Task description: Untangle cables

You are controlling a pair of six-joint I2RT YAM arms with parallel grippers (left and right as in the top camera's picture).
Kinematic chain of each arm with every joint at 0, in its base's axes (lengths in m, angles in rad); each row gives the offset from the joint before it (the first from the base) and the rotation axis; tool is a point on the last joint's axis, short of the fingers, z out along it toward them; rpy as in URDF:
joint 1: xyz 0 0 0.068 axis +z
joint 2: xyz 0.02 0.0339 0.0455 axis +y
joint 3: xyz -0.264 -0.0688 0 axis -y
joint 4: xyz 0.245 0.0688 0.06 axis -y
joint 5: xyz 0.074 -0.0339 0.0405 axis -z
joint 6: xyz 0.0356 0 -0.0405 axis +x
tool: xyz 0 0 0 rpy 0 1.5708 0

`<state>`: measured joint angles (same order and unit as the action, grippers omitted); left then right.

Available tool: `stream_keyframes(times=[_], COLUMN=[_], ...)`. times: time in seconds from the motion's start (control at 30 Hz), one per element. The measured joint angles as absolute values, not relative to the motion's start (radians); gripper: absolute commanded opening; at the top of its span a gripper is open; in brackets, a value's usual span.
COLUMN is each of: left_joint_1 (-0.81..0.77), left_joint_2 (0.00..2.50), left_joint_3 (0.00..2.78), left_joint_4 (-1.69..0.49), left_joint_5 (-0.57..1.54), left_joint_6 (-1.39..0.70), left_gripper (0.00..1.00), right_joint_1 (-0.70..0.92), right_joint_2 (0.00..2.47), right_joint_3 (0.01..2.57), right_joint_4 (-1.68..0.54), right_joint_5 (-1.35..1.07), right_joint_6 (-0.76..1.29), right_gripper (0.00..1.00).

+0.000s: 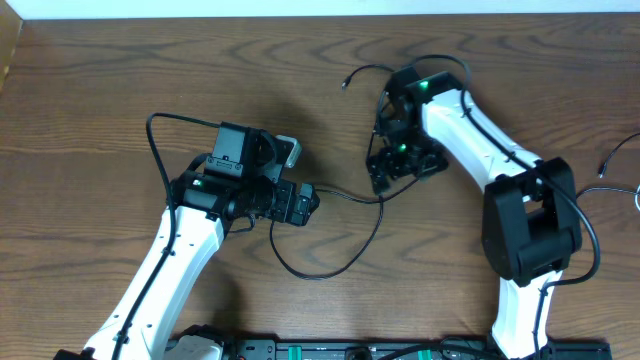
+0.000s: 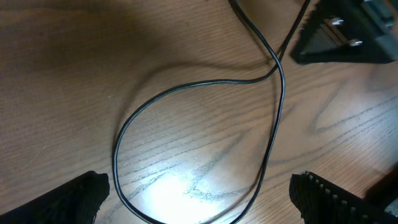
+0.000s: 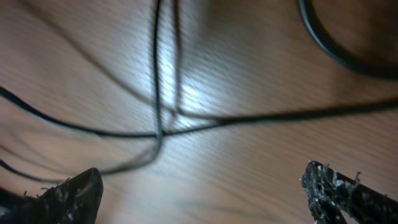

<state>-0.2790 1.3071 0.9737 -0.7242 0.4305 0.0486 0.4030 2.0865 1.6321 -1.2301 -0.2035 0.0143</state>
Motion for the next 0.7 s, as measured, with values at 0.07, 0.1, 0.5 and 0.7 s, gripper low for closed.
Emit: stream_keyframes(times=[0.07, 0.1, 0.5, 0.7], left_joint_1=[-0.279, -0.279, -0.279, -0.279], left_joint_2=[1.307, 1.307, 1.307, 1.307], left_joint_3=[0.974, 0.974, 0.974, 0.974], left_joint_4=[-0.728, -0.732, -0.75, -0.751], left_joint_5=[0.43, 0.428, 0.427, 0.427], left_joint_6=[0.049, 0.049, 0.049, 0.049], left_gripper=[0.98, 0.99, 0.99, 0.99], right_joint_1=[0.437, 0.457, 0.54, 0.541], right_joint_2=[2.086, 2.086, 2.086, 2.063], right_joint_3=[1.632, 1.632, 1.477, 1.401], right_joint_4=[-1.2, -1.19, -1.036, -0.917], right_joint_5=[-0.196, -0.19, 0.042, 0.027], right_joint_6=[0.012, -0.007, -0.365, -0.403], right_gripper=[0.99, 0.99, 0.99, 0.99])
